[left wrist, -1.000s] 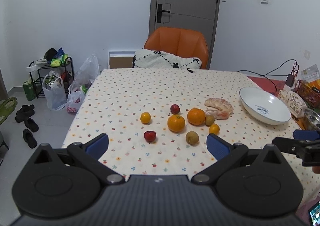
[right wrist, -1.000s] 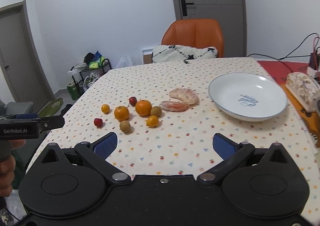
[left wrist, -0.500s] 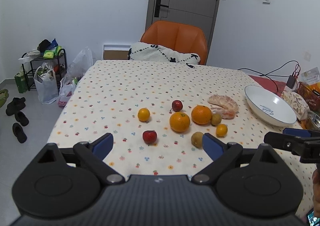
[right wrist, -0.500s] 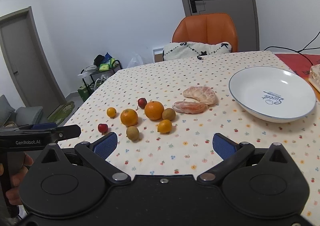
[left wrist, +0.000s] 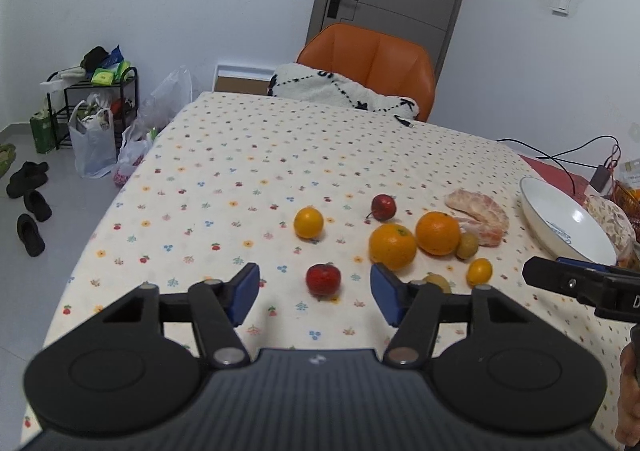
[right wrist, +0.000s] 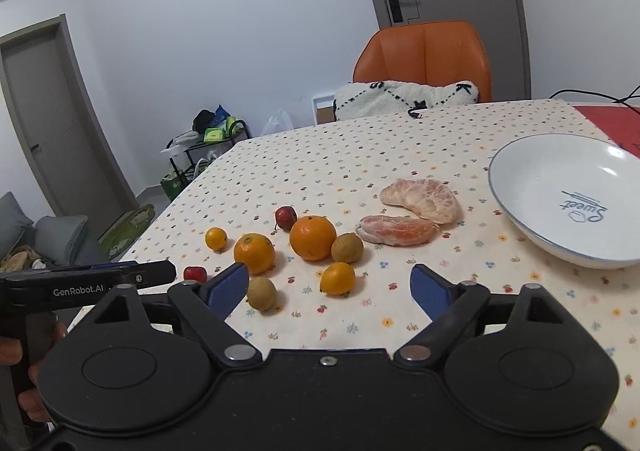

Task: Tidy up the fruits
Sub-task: 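Close the left tool on a red plum while the right tool grasps a small orange citrus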

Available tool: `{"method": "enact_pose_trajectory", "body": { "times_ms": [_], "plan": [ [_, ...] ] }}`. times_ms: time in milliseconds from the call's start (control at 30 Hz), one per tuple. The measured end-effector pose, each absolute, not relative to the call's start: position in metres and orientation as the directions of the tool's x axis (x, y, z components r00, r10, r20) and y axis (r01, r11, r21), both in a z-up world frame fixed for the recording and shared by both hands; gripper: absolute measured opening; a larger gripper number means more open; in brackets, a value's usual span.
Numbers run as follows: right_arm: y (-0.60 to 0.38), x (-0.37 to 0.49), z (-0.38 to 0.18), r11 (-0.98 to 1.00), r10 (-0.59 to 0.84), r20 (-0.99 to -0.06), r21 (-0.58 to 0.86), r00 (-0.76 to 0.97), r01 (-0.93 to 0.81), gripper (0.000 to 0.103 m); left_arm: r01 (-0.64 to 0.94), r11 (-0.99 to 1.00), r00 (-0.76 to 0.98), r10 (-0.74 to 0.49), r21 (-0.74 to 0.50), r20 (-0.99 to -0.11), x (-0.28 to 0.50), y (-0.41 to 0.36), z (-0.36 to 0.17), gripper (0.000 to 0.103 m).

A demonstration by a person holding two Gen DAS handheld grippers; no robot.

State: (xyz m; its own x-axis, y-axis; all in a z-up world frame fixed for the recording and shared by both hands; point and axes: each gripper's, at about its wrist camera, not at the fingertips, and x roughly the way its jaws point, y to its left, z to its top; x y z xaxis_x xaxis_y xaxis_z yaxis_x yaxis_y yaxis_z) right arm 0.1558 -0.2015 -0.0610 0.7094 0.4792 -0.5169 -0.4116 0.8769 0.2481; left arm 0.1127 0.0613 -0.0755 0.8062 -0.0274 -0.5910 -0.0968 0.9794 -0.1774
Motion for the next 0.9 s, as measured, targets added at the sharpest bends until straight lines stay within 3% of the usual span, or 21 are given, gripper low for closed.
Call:
{"method": "enact_pose_trajectory", "body": {
  "times_ms": [300,433,633,733,800,867,900],
  "plan": [
    [-0.193,0.176,-0.077,0.872,0.486,-0.567,0.263,0.665,-0.414,0.069,-0.092,0.978,0.789,-0.042,-0.186,-0.613,0.128,0.063,-0.085,0.050],
    [-0.189,0.184,-0.084,0.868,0.492,-0.587,0.274,0.643,-0.415,0.056,-0.088,0.977,0.780,-0.052,-0.192,-0.623,0.134,0.062,-0.090,0.043],
    [-0.184,0.193,-0.092,0.872,0.484,-0.604,0.269,0.633,-0.410,0.054,-0.084,0.978,0.768,-0.060,-0.193,-0.638,0.142,0.058,-0.097,0.034],
    [-0.183,0.196,-0.094,0.870,0.486,-0.605,0.266,0.631,-0.415,0.051,-0.090,0.976,0.769,-0.057,-0.197,-0.637,0.144,0.059,-0.096,0.021],
    [-0.182,0.199,-0.095,0.870,0.486,-0.600,0.265,0.635,-0.415,0.049,-0.093,0.971,0.767,-0.070,-0.219,-0.638,0.145,0.061,-0.095,0.021],
    [-0.181,0.201,-0.095,0.867,0.491,-0.601,0.264,0.631,-0.422,0.027,-0.090,0.971,0.775,-0.072,-0.222,-0.628,0.143,0.061,-0.091,0.021],
    [-0.182,0.203,-0.095,0.863,0.496,-0.604,0.267,0.624,-0.428,0.025,-0.087,0.972,0.780,-0.069,-0.217,-0.622,0.141,0.060,-0.088,0.021]
  ]
}}
